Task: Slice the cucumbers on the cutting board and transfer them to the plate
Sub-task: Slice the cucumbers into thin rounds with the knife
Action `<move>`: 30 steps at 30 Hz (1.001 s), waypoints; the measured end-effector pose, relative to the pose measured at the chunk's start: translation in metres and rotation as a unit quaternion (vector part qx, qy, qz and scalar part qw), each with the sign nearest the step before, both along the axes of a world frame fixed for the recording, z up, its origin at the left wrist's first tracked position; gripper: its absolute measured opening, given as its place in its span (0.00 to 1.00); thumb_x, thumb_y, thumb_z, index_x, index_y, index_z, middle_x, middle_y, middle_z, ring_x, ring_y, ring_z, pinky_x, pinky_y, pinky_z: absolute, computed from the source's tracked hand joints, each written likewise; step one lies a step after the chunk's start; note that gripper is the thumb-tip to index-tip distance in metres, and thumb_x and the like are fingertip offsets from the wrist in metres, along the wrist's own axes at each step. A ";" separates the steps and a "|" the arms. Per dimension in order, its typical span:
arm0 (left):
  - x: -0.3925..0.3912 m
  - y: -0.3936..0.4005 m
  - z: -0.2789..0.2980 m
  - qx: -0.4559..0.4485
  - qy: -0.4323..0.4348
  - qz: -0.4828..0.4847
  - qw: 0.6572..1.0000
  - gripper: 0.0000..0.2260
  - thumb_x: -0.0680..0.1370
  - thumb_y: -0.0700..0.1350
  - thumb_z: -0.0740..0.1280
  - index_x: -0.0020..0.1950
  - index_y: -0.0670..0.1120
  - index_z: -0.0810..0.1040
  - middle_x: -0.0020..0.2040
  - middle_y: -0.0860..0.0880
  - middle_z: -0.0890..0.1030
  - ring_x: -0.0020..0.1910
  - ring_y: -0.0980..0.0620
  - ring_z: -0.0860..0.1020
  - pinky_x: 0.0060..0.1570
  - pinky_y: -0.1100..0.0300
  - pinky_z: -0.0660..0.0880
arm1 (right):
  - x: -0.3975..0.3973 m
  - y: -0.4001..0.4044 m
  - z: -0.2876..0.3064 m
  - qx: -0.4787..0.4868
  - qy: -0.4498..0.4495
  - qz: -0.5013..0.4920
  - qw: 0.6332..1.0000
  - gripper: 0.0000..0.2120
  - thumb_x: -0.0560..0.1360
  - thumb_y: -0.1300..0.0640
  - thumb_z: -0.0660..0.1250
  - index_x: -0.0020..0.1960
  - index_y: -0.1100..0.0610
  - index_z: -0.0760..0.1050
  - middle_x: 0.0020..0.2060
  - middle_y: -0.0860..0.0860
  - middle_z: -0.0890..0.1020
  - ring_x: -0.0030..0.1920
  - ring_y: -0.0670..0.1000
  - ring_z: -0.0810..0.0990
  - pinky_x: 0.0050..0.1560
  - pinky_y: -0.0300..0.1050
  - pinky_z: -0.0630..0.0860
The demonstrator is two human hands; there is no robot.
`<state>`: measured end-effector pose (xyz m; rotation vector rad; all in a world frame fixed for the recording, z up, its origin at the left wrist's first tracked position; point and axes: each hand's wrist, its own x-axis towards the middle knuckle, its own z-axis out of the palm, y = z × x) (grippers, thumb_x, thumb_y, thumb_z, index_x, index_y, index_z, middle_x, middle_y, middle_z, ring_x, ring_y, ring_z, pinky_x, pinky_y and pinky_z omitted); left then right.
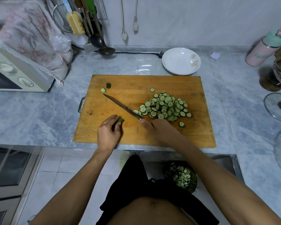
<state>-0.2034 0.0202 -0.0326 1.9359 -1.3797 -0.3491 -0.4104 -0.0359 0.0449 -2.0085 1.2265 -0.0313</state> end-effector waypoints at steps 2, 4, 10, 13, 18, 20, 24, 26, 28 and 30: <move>-0.001 0.002 0.009 -0.056 0.016 0.033 0.998 0.11 0.77 0.38 0.68 0.59 0.42 0.82 0.60 0.45 0.81 0.61 0.49 0.77 0.63 0.68 0.66 | -0.013 -0.006 0.003 -0.036 0.002 -0.003 0.999 0.31 0.80 0.33 0.48 0.31 0.56 0.65 0.26 0.53 0.70 0.26 0.51 0.69 0.29 0.45 0.65; -0.006 0.004 0.021 -0.141 0.011 0.047 0.989 0.10 0.77 0.39 0.67 0.57 0.41 0.83 0.58 0.45 0.81 0.59 0.50 0.77 0.62 0.64 0.70 | -0.023 -0.008 0.008 -0.084 0.015 0.006 0.996 0.29 0.80 0.34 0.50 0.33 0.54 0.67 0.27 0.51 0.73 0.27 0.49 0.71 0.29 0.45 0.67; -0.025 -0.017 0.053 -0.095 -0.075 -0.212 0.970 0.11 0.76 0.47 0.63 0.50 0.46 0.84 0.49 0.52 0.81 0.51 0.51 0.77 0.53 0.49 0.73 | -0.033 -0.004 0.007 -0.183 0.143 0.063 0.971 0.30 0.79 0.32 0.46 0.48 0.54 0.76 0.37 0.50 0.76 0.38 0.52 0.77 0.36 0.46 0.69; -0.030 -0.032 0.058 0.005 -0.093 -0.271 0.958 0.14 0.74 0.51 0.59 0.51 0.49 0.83 0.50 0.51 0.80 0.53 0.48 0.76 0.55 0.47 0.71 | -0.037 0.006 0.001 -0.208 0.175 0.071 0.960 0.29 0.80 0.33 0.49 0.51 0.58 0.73 0.44 0.55 0.81 0.45 0.56 0.81 0.39 0.48 0.69; -0.038 -0.066 0.061 0.160 -0.140 -0.348 0.913 0.19 0.79 0.48 0.57 0.68 0.48 0.75 0.67 0.46 0.73 0.67 0.46 0.69 0.66 0.52 0.67 | -0.043 0.017 0.002 -0.201 0.183 0.058 0.961 0.30 0.80 0.33 0.49 0.51 0.58 0.73 0.44 0.55 0.81 0.44 0.56 0.81 0.40 0.49 0.71; -0.045 -0.074 0.060 0.188 -0.133 -0.362 0.903 0.19 0.82 0.44 0.56 0.72 0.46 0.71 0.73 0.45 0.68 0.72 0.46 0.65 0.70 0.53 0.63 | -0.047 0.018 -0.001 -0.198 0.185 0.051 0.961 0.30 0.80 0.33 0.48 0.51 0.58 0.73 0.45 0.55 0.81 0.44 0.56 0.81 0.40 0.49 0.72; -0.051 -0.071 0.065 0.100 -0.110 -0.340 0.929 0.16 0.79 0.38 0.58 0.65 0.45 0.77 0.65 0.45 0.76 0.65 0.46 0.72 0.65 0.56 0.69 | -0.054 0.023 -0.006 -0.219 0.189 0.043 0.956 0.29 0.80 0.34 0.48 0.52 0.58 0.72 0.45 0.55 0.81 0.44 0.56 0.81 0.38 0.48 0.69; -0.055 -0.069 0.070 0.075 -0.107 -0.361 0.924 0.16 0.77 0.36 0.58 0.60 0.45 0.79 0.59 0.46 0.79 0.60 0.47 0.75 0.59 0.54 0.73 | -0.056 0.023 -0.006 -0.230 0.193 0.044 0.953 0.29 0.80 0.33 0.48 0.52 0.58 0.72 0.45 0.55 0.81 0.44 0.56 0.81 0.37 0.48 0.69; -0.063 -0.071 0.072 0.091 -0.126 -0.395 0.906 0.18 0.75 0.34 0.58 0.60 0.44 0.80 0.59 0.45 0.79 0.59 0.46 0.75 0.59 0.54 0.72 | -0.056 0.023 -0.004 -0.246 0.203 0.051 0.946 0.29 0.80 0.33 0.48 0.52 0.58 0.72 0.45 0.55 0.81 0.44 0.56 0.81 0.36 0.48 0.69; -0.071 -0.078 0.069 0.138 -0.161 -0.399 0.892 0.21 0.75 0.35 0.58 0.65 0.45 0.77 0.63 0.46 0.76 0.63 0.46 0.71 0.62 0.53 0.70 | -0.054 0.024 -0.003 -0.259 0.206 0.056 0.942 0.29 0.80 0.34 0.48 0.52 0.58 0.72 0.44 0.55 0.81 0.43 0.56 0.82 0.36 0.48 0.68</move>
